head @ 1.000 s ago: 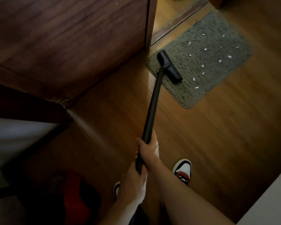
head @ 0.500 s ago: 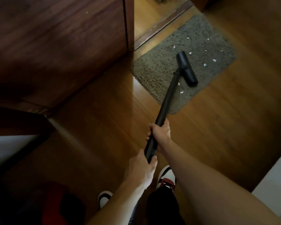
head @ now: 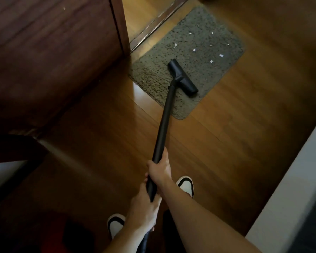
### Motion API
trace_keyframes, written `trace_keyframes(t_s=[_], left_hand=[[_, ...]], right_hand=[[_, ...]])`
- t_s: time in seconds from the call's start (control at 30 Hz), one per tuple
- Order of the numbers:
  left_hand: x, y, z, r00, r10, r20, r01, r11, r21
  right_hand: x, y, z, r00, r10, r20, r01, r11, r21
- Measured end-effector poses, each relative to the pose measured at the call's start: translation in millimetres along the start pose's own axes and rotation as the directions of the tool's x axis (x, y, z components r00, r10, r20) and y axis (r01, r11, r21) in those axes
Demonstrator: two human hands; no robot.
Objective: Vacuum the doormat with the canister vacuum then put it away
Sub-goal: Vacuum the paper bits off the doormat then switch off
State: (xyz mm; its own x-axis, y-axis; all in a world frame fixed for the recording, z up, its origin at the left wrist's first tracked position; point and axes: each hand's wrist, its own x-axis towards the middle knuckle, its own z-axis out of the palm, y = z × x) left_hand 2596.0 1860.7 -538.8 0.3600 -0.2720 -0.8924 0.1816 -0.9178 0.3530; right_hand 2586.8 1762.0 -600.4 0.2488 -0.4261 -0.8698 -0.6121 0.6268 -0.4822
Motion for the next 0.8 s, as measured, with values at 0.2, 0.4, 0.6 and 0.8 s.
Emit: trace_keyframes(t_s=[0.2, 0.4, 0.6, 0.8], left_hand=[[-19.1, -35.4, -18.0, 0.999, 0.01, -0.041, -0.006, 0.995, 0.095], [-36.5, -62.1, -34.6, 0.997, 0.058, -0.046, -0.051, 0.99, 0.13], [-43.1, -73.2, -35.4, 0.999, 0.031, -0.033, -0.027, 0.995, 0.099], [-47.8, -61.8, -19.0, 1.0, -0.008, -0.007, 0.009, 0.993, 0.116]], right_hand=[[-26.2, 25.8, 30.8, 1.0, 0.016, 0.01, -0.016, 0.999, 0.045], [-48.5, 44.2, 54.0, 1.0, 0.023, 0.021, -0.024, 0.999, 0.044], [-58.0, 53.7, 58.9, 1.0, 0.027, 0.016, -0.028, 0.999, 0.037], [-60.5, 58.9, 38.3, 1.0, 0.016, -0.026, -0.015, 0.999, 0.04]])
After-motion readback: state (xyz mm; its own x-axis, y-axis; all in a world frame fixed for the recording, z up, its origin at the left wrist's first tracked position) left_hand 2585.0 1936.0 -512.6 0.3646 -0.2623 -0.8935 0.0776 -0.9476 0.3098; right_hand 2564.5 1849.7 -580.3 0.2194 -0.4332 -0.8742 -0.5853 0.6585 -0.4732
